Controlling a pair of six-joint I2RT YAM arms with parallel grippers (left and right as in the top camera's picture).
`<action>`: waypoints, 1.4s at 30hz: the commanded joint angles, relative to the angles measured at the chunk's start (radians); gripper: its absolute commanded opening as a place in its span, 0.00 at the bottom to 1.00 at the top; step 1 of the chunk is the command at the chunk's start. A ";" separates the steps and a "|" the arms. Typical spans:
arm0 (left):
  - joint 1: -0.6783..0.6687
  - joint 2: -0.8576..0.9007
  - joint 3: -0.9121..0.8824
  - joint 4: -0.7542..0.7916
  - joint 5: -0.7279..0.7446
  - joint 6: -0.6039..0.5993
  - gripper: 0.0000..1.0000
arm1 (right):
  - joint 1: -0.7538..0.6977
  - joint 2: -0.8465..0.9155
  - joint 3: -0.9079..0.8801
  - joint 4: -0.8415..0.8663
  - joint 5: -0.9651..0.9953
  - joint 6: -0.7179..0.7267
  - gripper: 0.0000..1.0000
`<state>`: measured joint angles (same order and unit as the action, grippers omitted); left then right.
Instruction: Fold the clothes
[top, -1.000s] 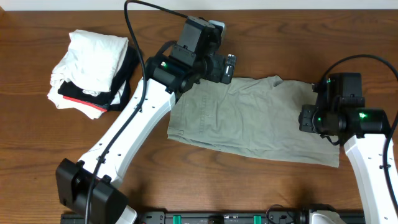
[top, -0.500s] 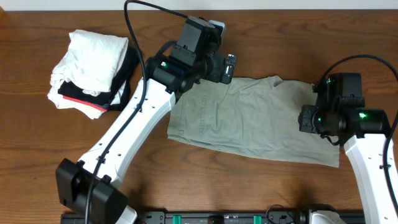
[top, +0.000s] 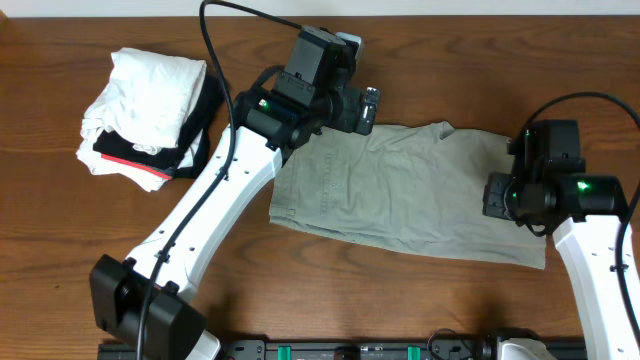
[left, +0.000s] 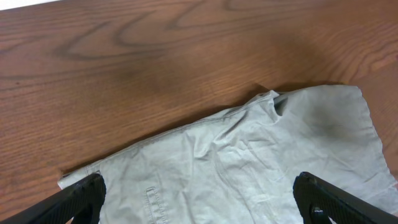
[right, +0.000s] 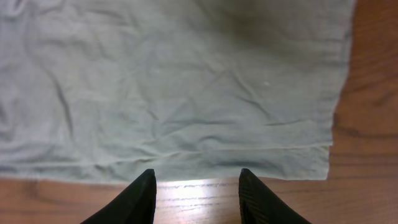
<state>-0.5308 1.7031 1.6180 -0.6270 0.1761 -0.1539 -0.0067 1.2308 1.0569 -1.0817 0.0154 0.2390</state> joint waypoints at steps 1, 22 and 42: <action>0.004 0.003 0.023 0.000 -0.009 0.003 0.98 | -0.007 -0.007 -0.026 0.003 0.047 0.091 0.41; 0.095 -0.067 0.023 -0.348 -0.113 -0.197 0.98 | -0.077 -0.061 -0.038 -0.116 0.039 0.087 0.42; 0.234 -0.301 -0.328 -0.501 -0.096 -0.385 0.96 | -0.326 -0.114 -0.050 -0.116 -0.048 0.166 0.61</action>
<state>-0.3092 1.3975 1.3621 -1.1671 0.0731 -0.4812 -0.3161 1.1213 1.0191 -1.2079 -0.0269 0.3717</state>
